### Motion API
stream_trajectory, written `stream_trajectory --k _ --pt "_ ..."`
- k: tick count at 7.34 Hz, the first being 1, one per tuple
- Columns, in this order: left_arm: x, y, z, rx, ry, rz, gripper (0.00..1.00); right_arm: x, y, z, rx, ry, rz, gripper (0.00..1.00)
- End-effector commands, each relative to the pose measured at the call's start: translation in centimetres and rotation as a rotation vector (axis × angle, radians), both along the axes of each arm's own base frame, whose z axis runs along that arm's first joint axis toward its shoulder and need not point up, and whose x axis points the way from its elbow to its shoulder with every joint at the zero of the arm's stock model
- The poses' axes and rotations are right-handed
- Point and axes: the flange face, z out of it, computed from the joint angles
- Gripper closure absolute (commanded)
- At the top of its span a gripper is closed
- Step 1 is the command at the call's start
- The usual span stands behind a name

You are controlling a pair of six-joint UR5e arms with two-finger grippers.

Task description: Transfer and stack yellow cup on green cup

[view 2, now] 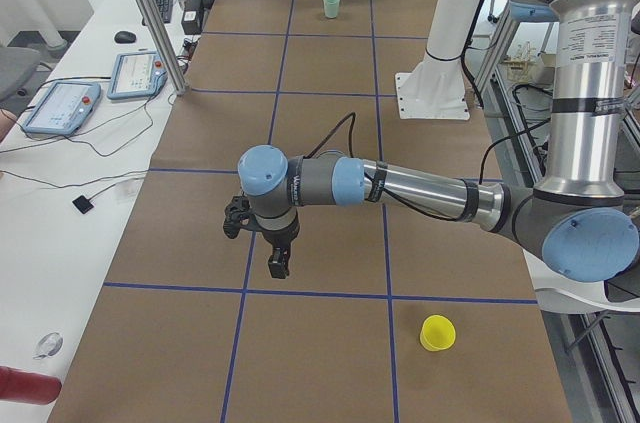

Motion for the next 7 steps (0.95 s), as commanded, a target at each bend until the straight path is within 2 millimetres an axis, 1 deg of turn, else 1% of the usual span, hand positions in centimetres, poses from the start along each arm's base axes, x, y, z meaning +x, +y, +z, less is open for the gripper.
stream_trajectory --k 1,4,6,7 --pt "0.0 0.0 -0.8 0.012 0.0 -0.001 0.0 0.1 0.1 -0.3 0.01 0.001 0.0 0.0" --pt "-0.1 0.0 -0.8 0.02 -0.001 -0.001 0.0 0.0 -0.2 -1.3 0.034 -0.003 -0.002 0.01" --pt "0.0 0.0 -1.1 0.028 0.0 -0.001 0.0 0.0 0.1 -1.1 0.025 -0.003 0.001 0.01" --pt "-0.1 1.0 -1.6 0.037 0.0 -0.001 0.0 -0.1 0.0 -1.1 0.023 -0.004 0.002 0.01"
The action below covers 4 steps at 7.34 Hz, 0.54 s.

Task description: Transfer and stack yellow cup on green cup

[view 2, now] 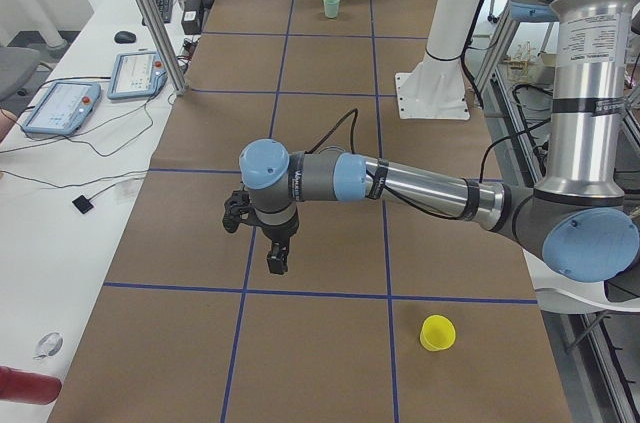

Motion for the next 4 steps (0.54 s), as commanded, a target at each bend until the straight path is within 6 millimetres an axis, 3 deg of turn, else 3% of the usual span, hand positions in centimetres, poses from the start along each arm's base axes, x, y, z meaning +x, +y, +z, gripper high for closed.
stream_trajectory --k 1,4 --pt "-0.03 1.66 -0.77 0.016 -0.001 -0.001 0.0 -0.07 -0.21 -0.18 -0.001 0.001 0.003 0.01" --pt "0.04 2.19 -0.79 0.01 -0.001 -0.004 0.0 0.22 -0.37 -0.12 0.007 0.042 0.005 0.0"
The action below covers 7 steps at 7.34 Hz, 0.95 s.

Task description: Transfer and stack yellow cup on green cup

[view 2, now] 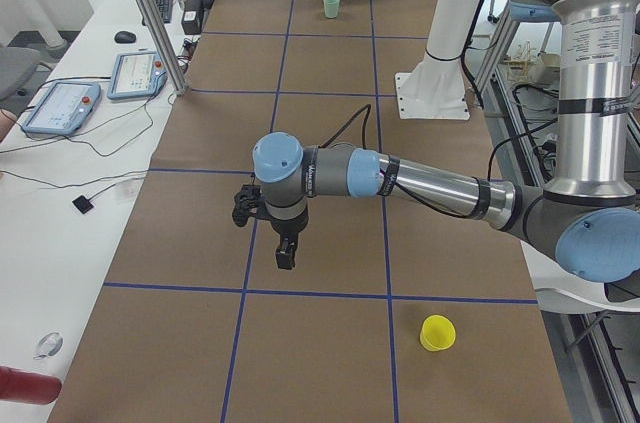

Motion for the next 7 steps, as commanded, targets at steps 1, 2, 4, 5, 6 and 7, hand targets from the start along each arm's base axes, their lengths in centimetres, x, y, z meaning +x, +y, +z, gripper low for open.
stream_trajectory --k 1,2,4,5,6,7 --pt "0.0 0.5 -0.2 0.0 0.0 -0.003 0.0 0.4 0.0 0.3 0.005 0.057 0.003 0.0" --pt "0.0 0.5 -0.3 0.001 0.0 -0.005 0.0 0.4 0.2 0.7 0.0 0.055 -0.001 0.0" --pt "0.2 0.5 -0.2 -0.004 -0.003 -0.003 0.0 0.3 0.5 1.6 -0.023 0.044 -0.002 0.0" --pt "0.4 0.4 -0.4 -0.037 -0.003 -0.037 0.0 0.2 0.5 1.5 -0.022 0.037 -0.002 0.01" --pt "1.0 -0.2 -1.2 -0.149 -0.005 -0.184 0.0 0.2 0.5 1.4 -0.02 0.034 -0.003 0.0" --pt "2.8 -0.7 -1.7 -0.167 0.008 -0.266 0.0 0.2 0.5 1.3 -0.018 0.03 -0.004 0.01"
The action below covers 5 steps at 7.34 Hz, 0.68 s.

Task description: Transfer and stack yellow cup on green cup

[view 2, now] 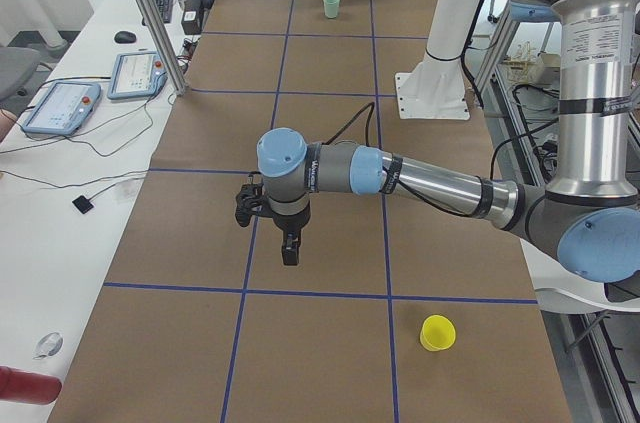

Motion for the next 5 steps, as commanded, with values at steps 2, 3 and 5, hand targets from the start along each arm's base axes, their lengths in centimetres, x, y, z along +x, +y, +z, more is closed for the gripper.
stream_trajectory --k 2,3,5 --pt "4.4 -0.9 -1.7 -0.141 0.038 -0.247 0.01 0.0 0.0 0.0 0.0 -0.006 -0.001 0.01" --pt "5.4 0.1 -0.7 -0.201 0.027 -0.328 0.01 0.0 0.0 0.0 0.0 -0.006 -0.001 0.0" --pt "9.1 1.9 1.5 -0.271 -0.062 -0.455 0.0 -0.1 -0.1 -0.1 0.003 -0.006 -0.002 0.0"
